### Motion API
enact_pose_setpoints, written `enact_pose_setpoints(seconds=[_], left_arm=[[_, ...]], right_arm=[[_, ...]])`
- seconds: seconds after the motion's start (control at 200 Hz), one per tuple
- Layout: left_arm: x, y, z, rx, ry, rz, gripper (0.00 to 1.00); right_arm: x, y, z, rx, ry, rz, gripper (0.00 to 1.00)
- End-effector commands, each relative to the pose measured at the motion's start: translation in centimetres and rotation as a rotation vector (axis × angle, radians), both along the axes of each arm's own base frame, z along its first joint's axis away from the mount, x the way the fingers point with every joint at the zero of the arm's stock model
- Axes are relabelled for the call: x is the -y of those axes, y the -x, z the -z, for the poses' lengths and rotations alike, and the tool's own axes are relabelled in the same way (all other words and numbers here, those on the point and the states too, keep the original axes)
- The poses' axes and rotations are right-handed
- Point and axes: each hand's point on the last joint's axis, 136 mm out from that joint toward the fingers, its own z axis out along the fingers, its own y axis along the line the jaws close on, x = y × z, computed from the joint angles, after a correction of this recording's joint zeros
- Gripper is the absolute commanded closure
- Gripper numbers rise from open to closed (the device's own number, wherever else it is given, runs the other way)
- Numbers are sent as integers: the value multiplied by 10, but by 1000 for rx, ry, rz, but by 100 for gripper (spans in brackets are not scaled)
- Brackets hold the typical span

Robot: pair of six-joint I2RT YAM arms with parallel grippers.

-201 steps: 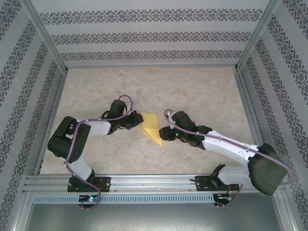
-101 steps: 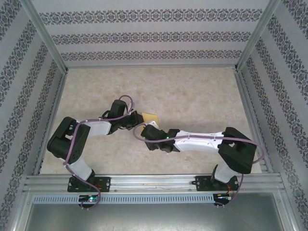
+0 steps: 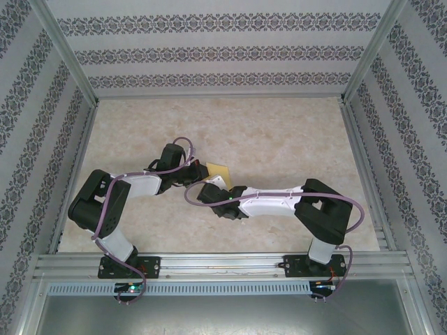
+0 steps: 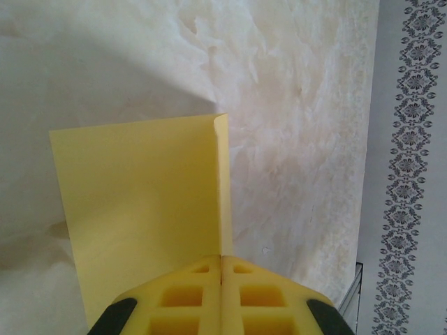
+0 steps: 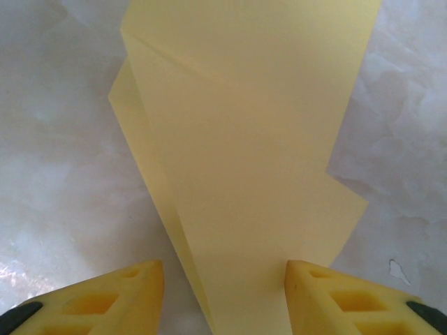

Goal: Fold a paper plane with a square sheet of paper (fold left side to right side)
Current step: Fourth fold the wing at the center of the table.

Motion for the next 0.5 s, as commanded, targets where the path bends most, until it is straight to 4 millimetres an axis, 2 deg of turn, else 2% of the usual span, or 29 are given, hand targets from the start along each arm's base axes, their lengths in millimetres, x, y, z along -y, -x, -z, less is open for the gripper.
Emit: enact_pose_setpoints(seconds=[0.0,0.495], left_arm=[[6,-2,-13,16,11,7,99],[3,-1,-9,13,-9,6,98]], right_arm=[[1,-4,-2,33,39,13,52],[4,-3,0,32,55,14,73]])
